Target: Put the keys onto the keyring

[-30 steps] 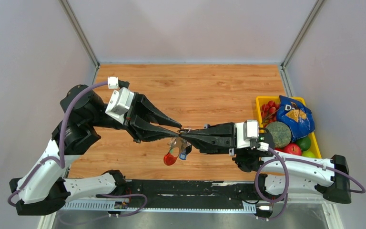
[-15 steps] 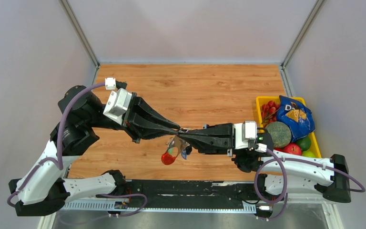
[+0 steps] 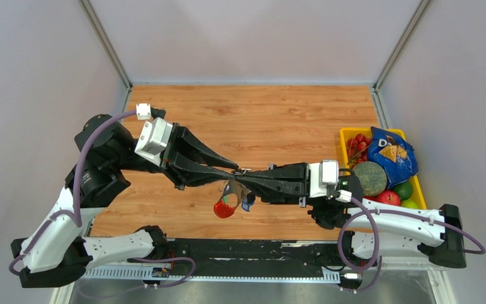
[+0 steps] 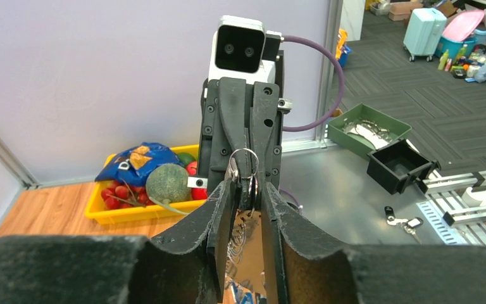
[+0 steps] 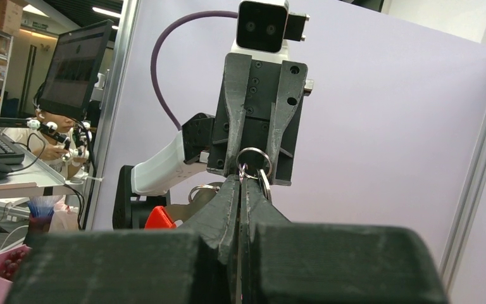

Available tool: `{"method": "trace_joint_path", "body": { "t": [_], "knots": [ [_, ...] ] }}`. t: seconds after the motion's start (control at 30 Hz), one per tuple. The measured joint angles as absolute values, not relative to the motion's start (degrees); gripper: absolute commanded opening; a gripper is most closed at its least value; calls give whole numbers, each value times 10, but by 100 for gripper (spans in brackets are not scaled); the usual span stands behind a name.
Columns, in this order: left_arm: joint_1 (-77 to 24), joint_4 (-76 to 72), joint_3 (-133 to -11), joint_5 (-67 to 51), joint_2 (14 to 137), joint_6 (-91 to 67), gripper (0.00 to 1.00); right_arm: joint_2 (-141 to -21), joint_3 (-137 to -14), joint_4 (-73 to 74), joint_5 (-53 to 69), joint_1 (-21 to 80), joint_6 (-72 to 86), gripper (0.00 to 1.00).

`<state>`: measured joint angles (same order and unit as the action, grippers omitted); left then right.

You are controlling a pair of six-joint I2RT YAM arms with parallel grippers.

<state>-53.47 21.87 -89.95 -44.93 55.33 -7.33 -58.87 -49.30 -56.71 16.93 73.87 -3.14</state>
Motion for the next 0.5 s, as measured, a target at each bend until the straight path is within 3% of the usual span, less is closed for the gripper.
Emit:
{"method": "trace_joint_path", "body": {
  "t": [0.5],
  "knots": [
    [-532,214,-899,-443,552,-70,12,-589,-494,-558,147,746,-42,0]
  ]
}}
